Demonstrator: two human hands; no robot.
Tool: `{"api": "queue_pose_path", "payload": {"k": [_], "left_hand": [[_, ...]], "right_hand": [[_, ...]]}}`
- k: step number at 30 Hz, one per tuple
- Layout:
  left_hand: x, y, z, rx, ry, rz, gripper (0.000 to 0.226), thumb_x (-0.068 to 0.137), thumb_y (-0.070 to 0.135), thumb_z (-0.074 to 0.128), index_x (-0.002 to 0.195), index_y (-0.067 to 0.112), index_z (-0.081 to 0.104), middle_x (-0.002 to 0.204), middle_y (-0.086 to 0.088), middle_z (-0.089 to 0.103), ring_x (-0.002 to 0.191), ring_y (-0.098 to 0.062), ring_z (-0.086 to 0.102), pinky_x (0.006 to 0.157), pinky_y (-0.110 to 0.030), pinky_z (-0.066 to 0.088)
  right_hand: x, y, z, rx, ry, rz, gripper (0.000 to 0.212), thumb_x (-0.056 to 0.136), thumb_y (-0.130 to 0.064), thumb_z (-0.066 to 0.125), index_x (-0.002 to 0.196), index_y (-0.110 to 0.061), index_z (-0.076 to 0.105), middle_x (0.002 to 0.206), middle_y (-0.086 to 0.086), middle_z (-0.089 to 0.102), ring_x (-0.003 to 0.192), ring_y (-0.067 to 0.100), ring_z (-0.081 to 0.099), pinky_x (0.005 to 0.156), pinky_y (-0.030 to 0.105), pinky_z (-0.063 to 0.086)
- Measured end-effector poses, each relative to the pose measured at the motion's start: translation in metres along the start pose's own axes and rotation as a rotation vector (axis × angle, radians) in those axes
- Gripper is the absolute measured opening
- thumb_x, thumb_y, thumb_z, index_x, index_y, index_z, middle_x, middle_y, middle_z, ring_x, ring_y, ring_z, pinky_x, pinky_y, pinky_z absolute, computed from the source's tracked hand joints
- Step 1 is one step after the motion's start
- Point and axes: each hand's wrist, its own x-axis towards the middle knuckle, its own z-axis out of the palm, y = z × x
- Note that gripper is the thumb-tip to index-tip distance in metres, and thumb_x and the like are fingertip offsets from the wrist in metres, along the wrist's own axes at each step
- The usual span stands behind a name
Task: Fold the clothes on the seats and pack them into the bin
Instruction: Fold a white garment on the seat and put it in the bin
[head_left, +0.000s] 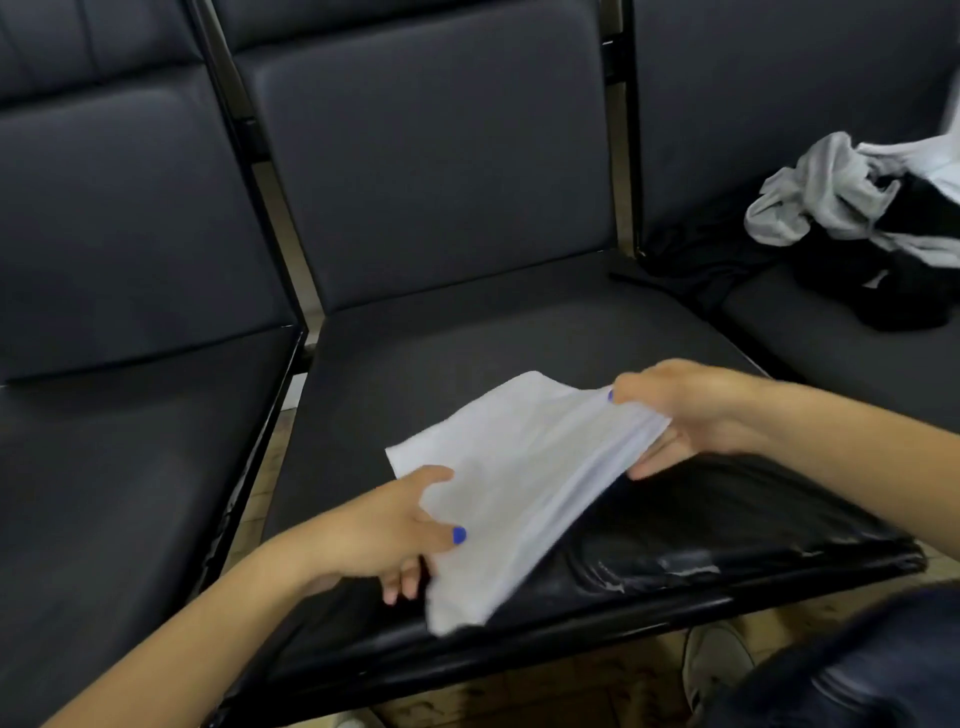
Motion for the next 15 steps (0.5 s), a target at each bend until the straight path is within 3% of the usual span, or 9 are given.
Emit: {"api": "queue_pose_path", "payload": {"k": [3, 5, 7, 9, 11, 13, 15], "left_hand": [[0.002, 0.011, 0.010, 0.121, -0.109, 0.174, 0.049, 0.095, 0.024, 0.055, 0.136, 0.039, 0.033, 0.059, 0.006, 0.061, 0.043, -0.005, 0.049, 0.045, -0.020, 0.041], [0.014, 0.010, 0.011, 0.263, 0.077, 0.272, 0.024, 0.095, 0.028, 0.054, 0.115, 0.040, 0.048, 0.052, 0.010, 0.055, 0.044, -0.004, 0.048, 0.049, -0.020, 0.041], [0.033, 0.006, 0.009, 0.329, 0.345, 0.344, 0.010, 0.095, 0.032, 0.054, 0.103, 0.037, 0.057, 0.060, 0.012, 0.058, 0.056, -0.004, 0.052, 0.059, -0.024, 0.047], [0.053, 0.005, 0.010, 0.308, 0.487, 0.300, 0.025, 0.094, 0.038, 0.052, 0.117, 0.028, 0.057, 0.084, 0.009, 0.063, 0.080, -0.003, 0.057, 0.077, -0.026, 0.047], [0.069, 0.009, 0.012, 0.263, 0.437, 0.169, 0.043, 0.093, 0.051, 0.048, 0.123, 0.021, 0.054, 0.097, 0.007, 0.063, 0.095, -0.009, 0.056, 0.081, -0.025, 0.043], [0.080, 0.013, 0.022, 0.264, 0.351, 0.062, 0.039, 0.089, 0.061, 0.047, 0.100, 0.024, 0.056, 0.090, 0.009, 0.062, 0.091, -0.011, 0.058, 0.078, -0.028, 0.045], [0.088, 0.015, 0.030, 0.361, 0.363, 0.030, 0.033, 0.089, 0.058, 0.049, 0.080, 0.026, 0.046, 0.088, 0.009, 0.058, 0.090, -0.015, 0.055, 0.079, -0.031, 0.040]], "right_hand": [[0.004, 0.009, -0.039, 0.035, 0.273, -0.015, 0.013, 0.091, -0.013, 0.059, 0.094, -0.002, 0.056, 0.076, 0.016, 0.060, 0.065, 0.027, 0.061, 0.055, 0.039, 0.058], [0.005, 0.019, -0.058, 0.051, 0.359, -0.014, 0.018, 0.086, -0.016, 0.068, 0.094, -0.003, 0.057, 0.085, 0.015, 0.062, 0.070, 0.024, 0.061, 0.056, 0.034, 0.055], [0.004, 0.024, -0.068, 0.045, 0.362, 0.021, 0.026, 0.080, -0.019, 0.074, 0.095, -0.004, 0.060, 0.089, 0.013, 0.063, 0.073, 0.022, 0.060, 0.058, 0.031, 0.053], [0.001, 0.025, -0.068, -0.027, 0.334, 0.079, 0.024, 0.076, -0.021, 0.078, 0.087, -0.007, 0.061, 0.077, 0.007, 0.061, 0.063, 0.016, 0.052, 0.053, 0.025, 0.050], [-0.002, 0.026, -0.061, -0.157, 0.285, 0.125, 0.022, 0.075, -0.024, 0.078, 0.074, -0.011, 0.060, 0.067, 0.001, 0.058, 0.055, 0.013, 0.041, 0.048, 0.021, 0.040], [-0.003, 0.028, -0.053, -0.283, 0.240, 0.118, 0.020, 0.077, -0.025, 0.075, 0.073, -0.012, 0.060, 0.071, 0.001, 0.058, 0.058, 0.013, 0.043, 0.049, 0.021, 0.036], [-0.003, 0.030, -0.047, -0.195, 0.211, 0.066, 0.014, 0.086, -0.022, 0.063, 0.092, -0.010, 0.065, 0.091, 0.007, 0.066, 0.075, 0.018, 0.056, 0.060, 0.024, 0.045]]}}
